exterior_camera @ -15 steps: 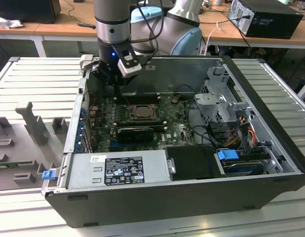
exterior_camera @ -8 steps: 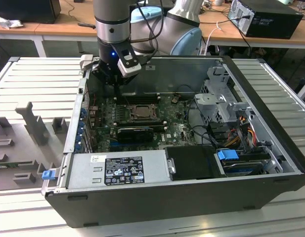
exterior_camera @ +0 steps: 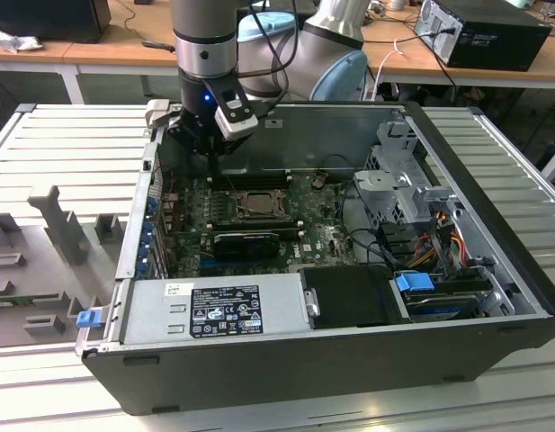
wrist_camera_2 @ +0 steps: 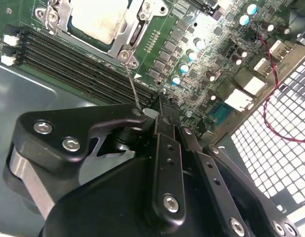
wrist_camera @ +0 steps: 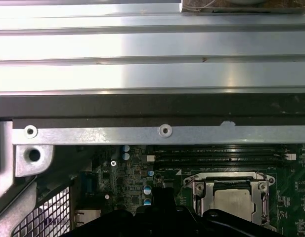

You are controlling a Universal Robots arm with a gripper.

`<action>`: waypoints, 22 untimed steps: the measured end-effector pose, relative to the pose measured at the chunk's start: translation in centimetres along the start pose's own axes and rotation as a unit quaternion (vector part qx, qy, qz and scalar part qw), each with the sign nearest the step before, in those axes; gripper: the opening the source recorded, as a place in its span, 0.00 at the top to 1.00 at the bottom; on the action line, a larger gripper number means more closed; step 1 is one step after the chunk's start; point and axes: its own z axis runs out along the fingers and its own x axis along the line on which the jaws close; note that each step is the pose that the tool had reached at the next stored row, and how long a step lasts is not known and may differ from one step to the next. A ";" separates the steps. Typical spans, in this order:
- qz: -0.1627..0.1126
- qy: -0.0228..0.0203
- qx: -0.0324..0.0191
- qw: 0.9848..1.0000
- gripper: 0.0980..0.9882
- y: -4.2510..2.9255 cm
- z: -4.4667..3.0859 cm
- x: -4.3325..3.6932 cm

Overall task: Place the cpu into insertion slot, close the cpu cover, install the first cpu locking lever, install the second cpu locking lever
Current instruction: 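Install the first cpu locking lever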

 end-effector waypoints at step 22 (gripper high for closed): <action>0.000 0.000 0.000 1.000 0.99 0.02 -0.01 -1.07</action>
